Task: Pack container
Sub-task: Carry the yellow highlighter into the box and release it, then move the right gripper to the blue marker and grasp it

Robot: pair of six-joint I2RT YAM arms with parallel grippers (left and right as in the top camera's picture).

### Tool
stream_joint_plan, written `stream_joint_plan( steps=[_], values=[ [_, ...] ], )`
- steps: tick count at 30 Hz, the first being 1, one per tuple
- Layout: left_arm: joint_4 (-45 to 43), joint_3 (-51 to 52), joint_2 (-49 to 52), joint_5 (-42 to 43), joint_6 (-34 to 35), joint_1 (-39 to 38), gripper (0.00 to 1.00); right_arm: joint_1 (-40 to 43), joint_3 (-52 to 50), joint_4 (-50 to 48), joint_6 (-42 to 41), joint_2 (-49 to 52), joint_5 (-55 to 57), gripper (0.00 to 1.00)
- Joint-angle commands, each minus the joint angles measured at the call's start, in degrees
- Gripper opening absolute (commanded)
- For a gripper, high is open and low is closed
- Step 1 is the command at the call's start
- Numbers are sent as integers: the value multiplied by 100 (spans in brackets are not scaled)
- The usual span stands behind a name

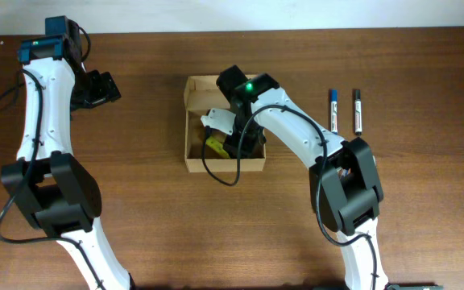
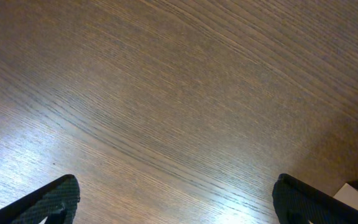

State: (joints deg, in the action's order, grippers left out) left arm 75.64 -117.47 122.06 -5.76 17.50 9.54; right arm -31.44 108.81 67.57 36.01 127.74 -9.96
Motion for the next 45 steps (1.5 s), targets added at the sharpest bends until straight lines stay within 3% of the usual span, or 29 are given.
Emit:
stream_joint_plan(
  steps=[1,8,13,17,19,25,33,45],
  values=[
    [-2,22,-11,44,-66,-11,100,-4,647,256,-271,-109,168,57],
    [-2,22,-11,42,-66,-11,100,13,2013,927,-1064,-551,844,57],
    [-2,22,-11,44,-66,-11,100,321,2218,940,-1370,-1163,1742,57],
    [-2,22,-11,42,-66,-11,100,1163,2218,918,-2017,-1495,1751,57],
    [-2,22,-11,42,-66,-11,100,2238,2144,769,-2662,-1480,1432,58],
    [-2,22,-11,42,-66,-11,100,3504,1257,404,-2846,-1207,20,60],
    [-2,22,-11,42,-66,-11,100,3508,-98,-424,-3357,-597,205,60],
    [-2,22,-11,42,-66,-11,100,3397,-254,-647,-3751,501,662,47]
  ],
)
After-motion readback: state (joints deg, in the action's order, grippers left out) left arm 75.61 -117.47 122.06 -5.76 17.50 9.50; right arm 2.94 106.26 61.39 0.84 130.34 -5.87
